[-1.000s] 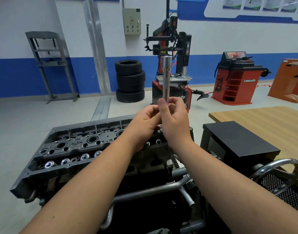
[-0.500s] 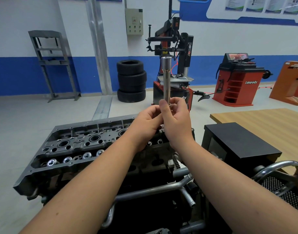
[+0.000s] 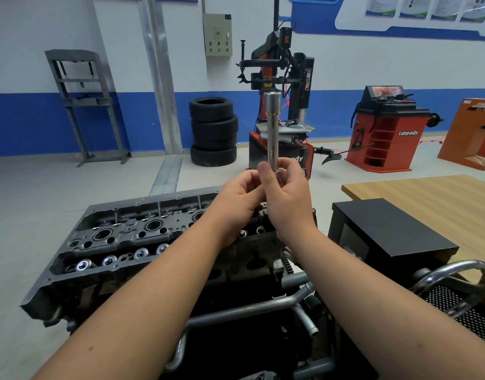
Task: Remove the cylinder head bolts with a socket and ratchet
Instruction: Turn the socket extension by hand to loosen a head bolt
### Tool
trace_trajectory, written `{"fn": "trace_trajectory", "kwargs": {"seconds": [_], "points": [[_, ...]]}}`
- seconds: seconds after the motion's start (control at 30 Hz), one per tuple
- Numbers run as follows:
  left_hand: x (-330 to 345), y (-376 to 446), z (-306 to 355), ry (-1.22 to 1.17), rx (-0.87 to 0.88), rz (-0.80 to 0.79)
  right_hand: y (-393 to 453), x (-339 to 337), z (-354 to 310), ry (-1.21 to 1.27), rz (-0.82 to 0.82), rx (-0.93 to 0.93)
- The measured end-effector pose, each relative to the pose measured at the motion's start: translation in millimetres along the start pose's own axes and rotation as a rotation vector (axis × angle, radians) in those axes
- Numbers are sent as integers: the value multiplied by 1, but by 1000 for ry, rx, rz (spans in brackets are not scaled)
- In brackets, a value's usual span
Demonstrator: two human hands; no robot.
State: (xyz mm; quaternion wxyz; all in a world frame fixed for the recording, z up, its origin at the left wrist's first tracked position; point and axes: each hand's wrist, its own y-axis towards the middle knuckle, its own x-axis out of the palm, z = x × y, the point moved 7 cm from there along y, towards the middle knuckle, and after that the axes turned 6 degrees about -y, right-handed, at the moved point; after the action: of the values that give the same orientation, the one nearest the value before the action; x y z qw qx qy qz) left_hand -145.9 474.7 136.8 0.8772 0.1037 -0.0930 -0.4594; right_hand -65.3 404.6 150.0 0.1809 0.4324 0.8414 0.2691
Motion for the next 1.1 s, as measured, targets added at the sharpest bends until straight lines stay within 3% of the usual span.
{"fn": "trace_trajectory", "kwargs": {"seconds": [0.27,1.1], "points": [[7,-3,3,-59,-13,-66,0,0,-5,-51,6,-53],[-1,-2,2,-52,5,5,-5,-1,-8,-78,21,-71]]}}
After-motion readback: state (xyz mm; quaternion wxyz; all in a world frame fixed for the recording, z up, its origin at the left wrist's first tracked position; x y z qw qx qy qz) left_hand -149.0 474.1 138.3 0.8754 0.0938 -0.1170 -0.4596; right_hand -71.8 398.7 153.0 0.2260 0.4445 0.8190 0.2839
